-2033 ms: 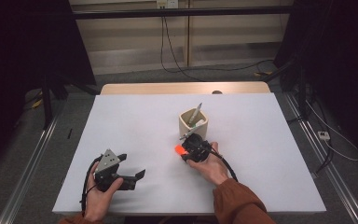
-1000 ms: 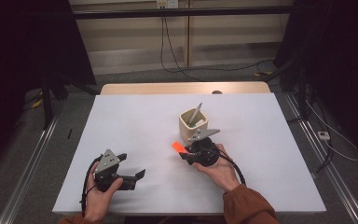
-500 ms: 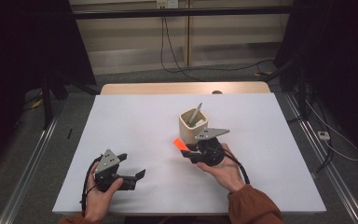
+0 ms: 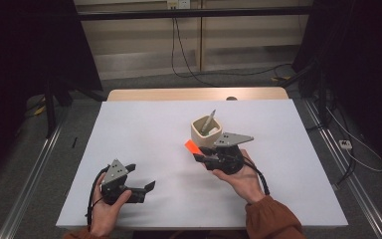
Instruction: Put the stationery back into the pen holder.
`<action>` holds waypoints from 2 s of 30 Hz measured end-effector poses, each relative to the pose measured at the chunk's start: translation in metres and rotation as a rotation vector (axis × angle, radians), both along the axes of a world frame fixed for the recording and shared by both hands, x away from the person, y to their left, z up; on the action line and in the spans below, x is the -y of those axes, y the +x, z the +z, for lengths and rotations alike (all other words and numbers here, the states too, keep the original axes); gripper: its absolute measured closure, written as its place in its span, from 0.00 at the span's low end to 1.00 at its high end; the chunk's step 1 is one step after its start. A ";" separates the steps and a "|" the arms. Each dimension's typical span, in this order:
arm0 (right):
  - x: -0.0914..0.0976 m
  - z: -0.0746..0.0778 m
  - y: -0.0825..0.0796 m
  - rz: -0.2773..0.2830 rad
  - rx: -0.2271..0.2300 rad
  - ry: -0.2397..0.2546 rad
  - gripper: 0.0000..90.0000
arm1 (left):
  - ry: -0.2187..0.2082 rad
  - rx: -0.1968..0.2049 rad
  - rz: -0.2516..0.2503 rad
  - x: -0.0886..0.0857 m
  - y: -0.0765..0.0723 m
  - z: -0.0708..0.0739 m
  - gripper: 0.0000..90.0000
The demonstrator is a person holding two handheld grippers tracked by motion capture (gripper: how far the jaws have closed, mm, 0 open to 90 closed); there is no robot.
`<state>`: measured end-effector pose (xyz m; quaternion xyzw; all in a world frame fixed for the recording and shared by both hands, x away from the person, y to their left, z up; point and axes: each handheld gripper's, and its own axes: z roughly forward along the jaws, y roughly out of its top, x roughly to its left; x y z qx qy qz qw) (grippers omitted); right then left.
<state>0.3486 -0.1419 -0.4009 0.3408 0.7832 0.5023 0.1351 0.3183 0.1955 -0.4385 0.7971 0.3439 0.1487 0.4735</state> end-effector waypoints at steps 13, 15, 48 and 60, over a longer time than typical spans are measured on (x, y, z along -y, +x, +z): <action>0.005 0.016 0.006 -0.017 0.077 0.063 0.75 | -0.002 -0.001 -0.006 0.001 0.000 0.000 0.08; 0.006 0.019 0.008 -0.033 0.091 0.078 0.75 | 0.001 0.000 -0.009 0.001 0.000 0.000 0.08; 0.019 0.050 0.050 -0.200 0.213 0.165 0.75 | -0.004 -0.004 0.001 0.000 0.000 0.000 0.08; 0.013 0.051 0.071 -0.232 0.213 0.152 0.75 | -0.004 -0.011 -0.008 -0.001 0.001 -0.001 0.08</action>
